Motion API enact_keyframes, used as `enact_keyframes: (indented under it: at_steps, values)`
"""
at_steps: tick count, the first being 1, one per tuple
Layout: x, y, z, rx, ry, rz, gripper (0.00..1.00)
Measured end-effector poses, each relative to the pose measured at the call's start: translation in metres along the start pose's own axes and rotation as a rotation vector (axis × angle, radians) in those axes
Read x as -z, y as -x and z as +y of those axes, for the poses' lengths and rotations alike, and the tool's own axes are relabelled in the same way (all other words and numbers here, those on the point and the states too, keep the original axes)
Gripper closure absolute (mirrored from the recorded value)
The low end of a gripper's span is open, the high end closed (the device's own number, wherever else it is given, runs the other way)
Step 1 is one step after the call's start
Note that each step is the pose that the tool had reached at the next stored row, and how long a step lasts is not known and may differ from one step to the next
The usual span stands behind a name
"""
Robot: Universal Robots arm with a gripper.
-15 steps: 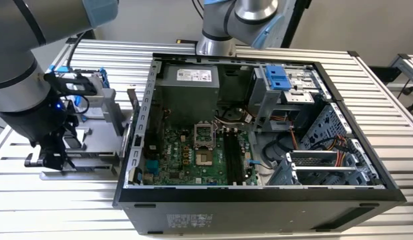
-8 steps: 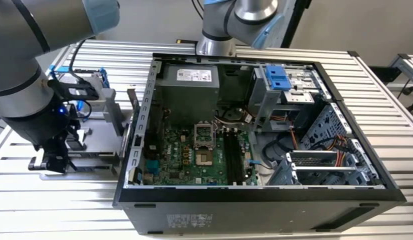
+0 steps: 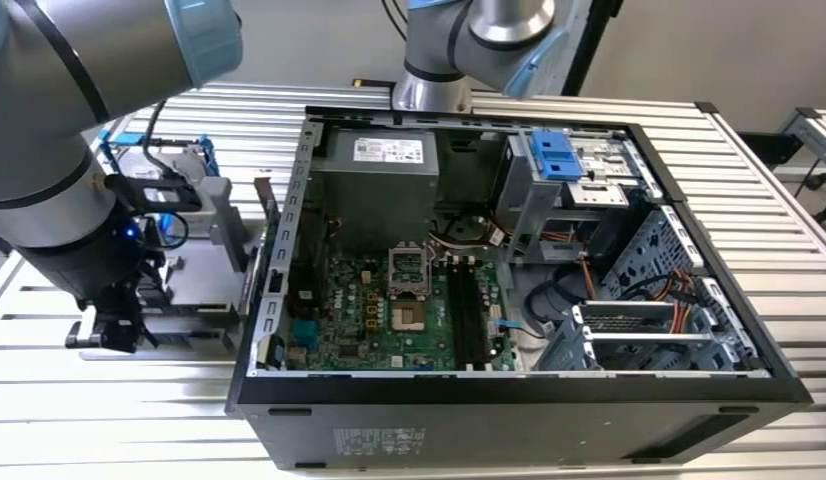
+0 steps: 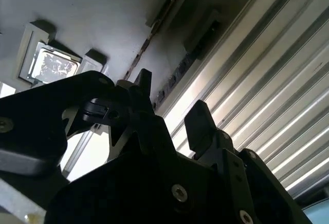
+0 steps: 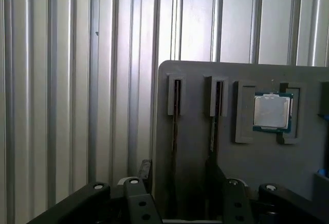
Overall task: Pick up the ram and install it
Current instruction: 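Pick up the ram and move it above insertion slot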
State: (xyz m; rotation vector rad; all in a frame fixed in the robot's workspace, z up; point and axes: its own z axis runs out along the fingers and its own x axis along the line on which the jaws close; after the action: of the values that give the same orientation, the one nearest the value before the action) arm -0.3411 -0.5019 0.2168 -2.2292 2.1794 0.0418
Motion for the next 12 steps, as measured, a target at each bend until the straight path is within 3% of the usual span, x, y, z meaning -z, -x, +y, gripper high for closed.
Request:
enact_keyframes:
  at_steps: [12]
  values:
    - [-0.0163, -0.0006, 0.0000, 0.000, 0.0000, 0.0000, 0.00]
